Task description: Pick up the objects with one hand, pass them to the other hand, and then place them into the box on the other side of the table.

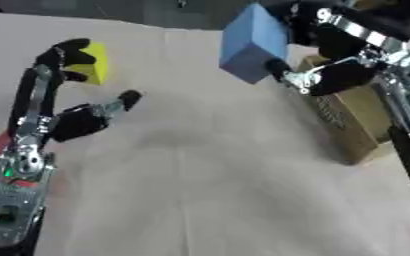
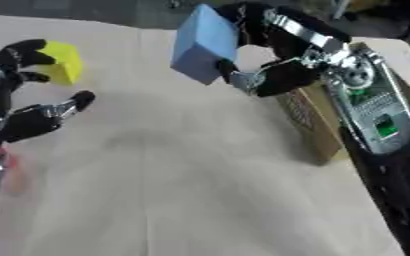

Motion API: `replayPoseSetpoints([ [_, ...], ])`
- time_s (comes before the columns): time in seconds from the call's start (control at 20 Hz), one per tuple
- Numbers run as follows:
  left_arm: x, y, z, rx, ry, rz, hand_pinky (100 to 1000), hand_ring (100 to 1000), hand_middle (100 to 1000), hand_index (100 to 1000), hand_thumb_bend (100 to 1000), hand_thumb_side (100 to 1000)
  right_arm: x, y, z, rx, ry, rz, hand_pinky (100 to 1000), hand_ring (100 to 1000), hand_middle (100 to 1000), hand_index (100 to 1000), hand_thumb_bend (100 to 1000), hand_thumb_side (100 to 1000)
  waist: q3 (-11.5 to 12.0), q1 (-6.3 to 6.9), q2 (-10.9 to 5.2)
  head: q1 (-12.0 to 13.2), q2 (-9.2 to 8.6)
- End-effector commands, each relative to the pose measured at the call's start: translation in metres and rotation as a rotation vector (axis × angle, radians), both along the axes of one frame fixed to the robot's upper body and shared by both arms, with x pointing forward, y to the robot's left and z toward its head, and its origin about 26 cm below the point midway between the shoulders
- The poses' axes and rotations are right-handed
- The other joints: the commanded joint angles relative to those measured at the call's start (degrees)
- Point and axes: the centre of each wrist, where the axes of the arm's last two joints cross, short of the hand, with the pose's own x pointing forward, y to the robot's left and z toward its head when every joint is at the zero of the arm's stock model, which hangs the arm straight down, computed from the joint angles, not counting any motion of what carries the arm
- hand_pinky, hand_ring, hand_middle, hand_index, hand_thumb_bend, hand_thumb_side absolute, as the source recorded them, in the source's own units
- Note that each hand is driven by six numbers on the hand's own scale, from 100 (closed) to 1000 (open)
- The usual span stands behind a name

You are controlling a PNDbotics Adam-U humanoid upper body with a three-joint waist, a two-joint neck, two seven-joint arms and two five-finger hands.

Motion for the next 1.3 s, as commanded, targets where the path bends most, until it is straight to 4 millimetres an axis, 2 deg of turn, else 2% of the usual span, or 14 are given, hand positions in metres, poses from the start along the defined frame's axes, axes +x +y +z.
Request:
replayPoseSetpoints([
  [0.05,0.003,0.019,0.014,0.021,-0.040,0.057,684,778,623,830,720,274,-0.013,-0.018,0.012,0.013,-0.056,-0.081,798,493,473,669,100,100,-0.3,1.14,-1.47,-0.7,-0.22],
  [0.45,0.006,0.047,0.033,0.080,-0.085,0.124,685,773,619,825,718,268,-0.029,-0.062,-0.019,0.035,-0.044,-0.340,796,494,473,667,100,100,-0.8,1.80,-1.45,-1.1,-0.34],
  [0.5,0.005,0.049,0.036,0.085,-0.091,0.126,683,768,614,821,676,306,-0.031,-0.067,-0.024,0.037,-0.041,-0.376,797,494,476,666,100,100,-0.9,1.88,-1.43,-1.1,-0.40],
  [0.55,0.005,0.051,0.038,0.091,-0.096,0.128,679,760,606,816,707,277,-0.032,-0.073,-0.029,0.041,-0.034,-0.411,799,495,475,666,100,100,-0.9,1.97,-1.39,-0.9,-0.54],
  [0.9,-0.002,0.069,0.051,0.135,-0.114,0.154,676,748,595,805,709,269,-0.044,-0.109,-0.053,0.129,0.007,-0.635,806,495,475,666,100,100,-1.3,2.31,-0.94,-0.1,-1.02],
  [1.1,-0.005,0.076,0.056,0.153,-0.117,0.158,677,748,596,805,713,271,-0.044,-0.132,-0.068,0.146,0.051,-0.734,807,495,475,665,100,119,-1.1,2.34,-0.82,-1.3,-0.66],
  [1.3,-0.009,0.082,0.058,0.166,-0.116,0.162,677,748,596,805,714,275,-0.042,-0.155,-0.079,0.163,0.090,-0.803,807,495,475,664,100,154,-1.1,2.42,-0.79,-3.8,-0.33],
])
